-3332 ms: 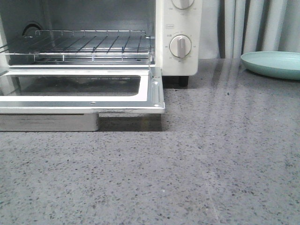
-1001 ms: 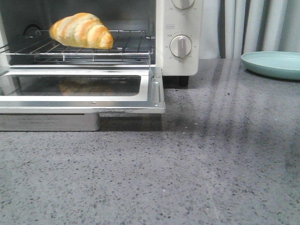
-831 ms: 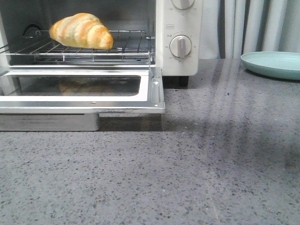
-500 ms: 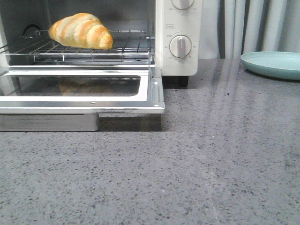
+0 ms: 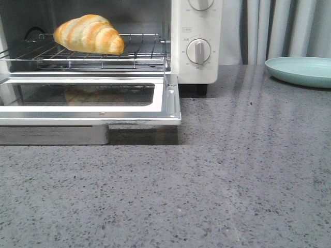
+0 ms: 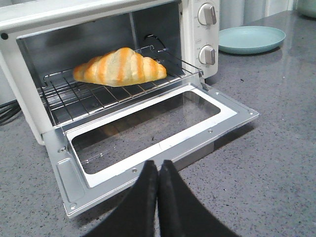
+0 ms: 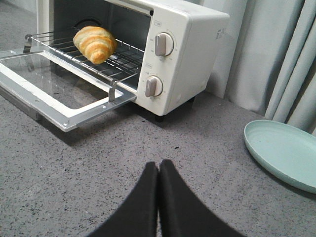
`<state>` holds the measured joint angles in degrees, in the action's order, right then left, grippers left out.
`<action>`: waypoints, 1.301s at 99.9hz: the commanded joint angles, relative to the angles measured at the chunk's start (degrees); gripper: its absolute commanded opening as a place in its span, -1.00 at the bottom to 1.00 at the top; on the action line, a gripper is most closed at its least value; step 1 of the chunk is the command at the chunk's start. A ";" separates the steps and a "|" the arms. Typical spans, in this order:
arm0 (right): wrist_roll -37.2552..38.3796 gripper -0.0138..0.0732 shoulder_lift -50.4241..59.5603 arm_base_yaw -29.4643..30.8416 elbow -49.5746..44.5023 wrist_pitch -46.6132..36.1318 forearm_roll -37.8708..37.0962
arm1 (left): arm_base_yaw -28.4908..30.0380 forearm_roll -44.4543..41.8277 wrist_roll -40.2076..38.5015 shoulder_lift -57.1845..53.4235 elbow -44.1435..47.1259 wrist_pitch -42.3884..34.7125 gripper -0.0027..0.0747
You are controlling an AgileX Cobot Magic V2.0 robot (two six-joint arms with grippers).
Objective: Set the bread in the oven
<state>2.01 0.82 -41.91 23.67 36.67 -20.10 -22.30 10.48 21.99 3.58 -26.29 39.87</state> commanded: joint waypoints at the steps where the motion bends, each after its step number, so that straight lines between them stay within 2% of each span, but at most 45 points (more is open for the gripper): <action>1: 0.13 -0.79 0.18 0.49 1.32 -5.05 -1.60 | 0.12 1.30 -0.35 0.91 -1.45 -4.31 -0.99; 68: 0.13 -0.79 0.18 0.49 1.32 -5.05 -1.60 | 0.12 1.53 -0.35 0.91 -1.45 -4.31 -0.99; 84: 0.13 -0.79 0.18 0.49 1.32 -5.05 -1.60 | 0.41 -0.72 -0.35 0.37 1.49 -5.20 -0.99; 93: 0.13 -0.79 0.18 0.49 1.32 -5.05 -1.60 | 1.58 -3.24 -0.35 -1.26 5.60 -11.31 -0.99; 108: 0.13 -0.79 0.18 0.49 1.32 -5.05 -1.60 | 5.14 -3.82 -0.35 -5.53 18.99 -33.23 -0.99; 113: 0.13 -0.79 0.18 0.49 1.32 -5.05 -1.60 | 6.40 -3.82 -1.15 -5.53 22.49 -38.03 -0.99; 126: 0.13 -0.79 0.18 0.49 1.32 -5.05 -1.60 | 10.35 -3.82 -6.77 -5.41 27.77 -39.87 -0.99; 130: 0.13 -0.79 0.18 0.49 1.32 -5.05 -1.60 | 11.41 -3.82 -6.79 -5.41 27.64 -37.14 -0.99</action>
<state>2.01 0.82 -41.58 23.67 36.20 -20.43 -13.11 6.47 17.85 -0.25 0.04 8.32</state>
